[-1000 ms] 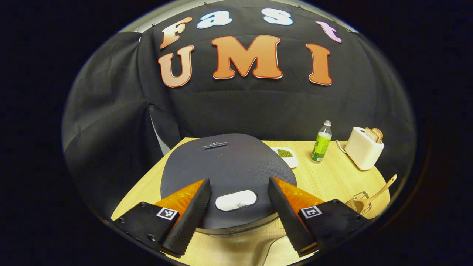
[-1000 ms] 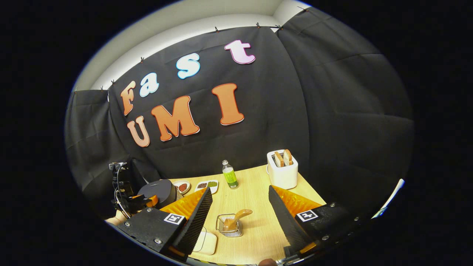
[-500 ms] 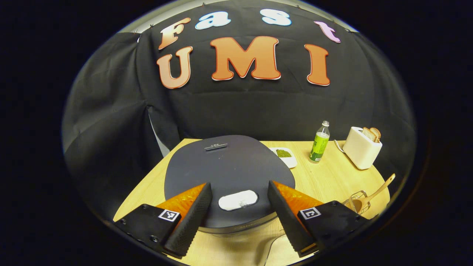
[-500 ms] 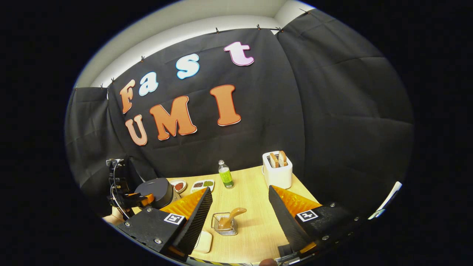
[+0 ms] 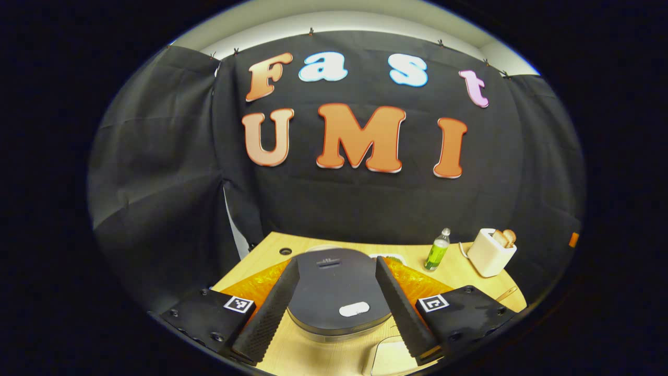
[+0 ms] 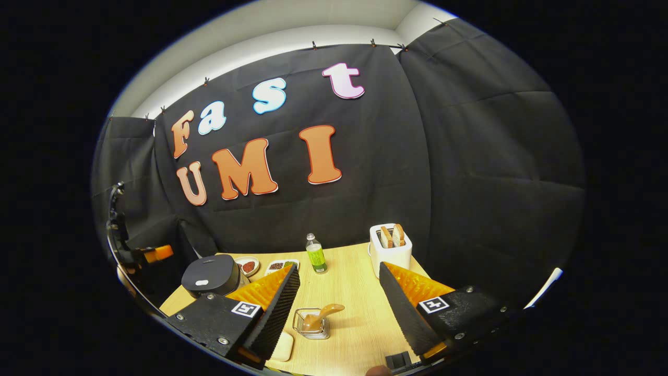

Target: Close the left gripper, press the button to open the rice cooker; take a wooden spoon from the chopstick holder with the right hand, scoop a spoonful of rice and pour it into the rice cooker, then put the wooden spoon back into the chopstick holder.

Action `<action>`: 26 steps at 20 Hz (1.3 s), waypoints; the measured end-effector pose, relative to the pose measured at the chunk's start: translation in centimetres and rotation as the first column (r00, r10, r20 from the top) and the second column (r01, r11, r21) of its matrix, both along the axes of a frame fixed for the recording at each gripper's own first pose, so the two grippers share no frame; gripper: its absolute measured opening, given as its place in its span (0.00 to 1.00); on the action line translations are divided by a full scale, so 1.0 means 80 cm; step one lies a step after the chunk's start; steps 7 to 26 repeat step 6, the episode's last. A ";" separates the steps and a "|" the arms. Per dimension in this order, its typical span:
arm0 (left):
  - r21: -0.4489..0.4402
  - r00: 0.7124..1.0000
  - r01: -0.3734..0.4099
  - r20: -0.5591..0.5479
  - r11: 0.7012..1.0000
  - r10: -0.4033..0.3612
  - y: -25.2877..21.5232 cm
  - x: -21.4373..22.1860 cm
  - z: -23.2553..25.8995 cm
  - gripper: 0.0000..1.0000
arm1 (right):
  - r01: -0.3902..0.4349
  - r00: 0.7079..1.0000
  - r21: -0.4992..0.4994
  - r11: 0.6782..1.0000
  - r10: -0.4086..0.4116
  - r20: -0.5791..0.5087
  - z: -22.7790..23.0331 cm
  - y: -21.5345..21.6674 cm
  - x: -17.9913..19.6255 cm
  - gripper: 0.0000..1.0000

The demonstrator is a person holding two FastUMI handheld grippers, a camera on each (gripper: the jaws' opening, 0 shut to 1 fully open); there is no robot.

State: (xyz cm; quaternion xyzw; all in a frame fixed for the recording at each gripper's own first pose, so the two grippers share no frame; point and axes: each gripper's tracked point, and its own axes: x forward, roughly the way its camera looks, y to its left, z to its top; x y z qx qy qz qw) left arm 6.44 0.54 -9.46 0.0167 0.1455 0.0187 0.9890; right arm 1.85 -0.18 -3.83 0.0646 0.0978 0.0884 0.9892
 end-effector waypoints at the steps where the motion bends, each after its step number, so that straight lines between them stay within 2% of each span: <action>1: 0.007 1.000 -0.002 0.019 1.000 0.002 0.003 -0.009 0.033 1.00 | -0.002 1.000 -0.005 1.000 0.002 0.006 0.002 0.001 0.002 0.94; 6: 0.074 0.992 -0.015 0.123 0.997 0.006 0.021 -0.057 0.135 0.99 | -0.011 0.998 -0.040 0.999 0.013 0.060 0.031 0.008 0.005 0.94; 26: 0.074 0.992 -0.015 0.123 0.997 0.006 0.021 -0.057 0.135 0.99 | -0.011 0.998 -0.040 0.999 0.013 0.060 0.031 0.008 0.005 0.94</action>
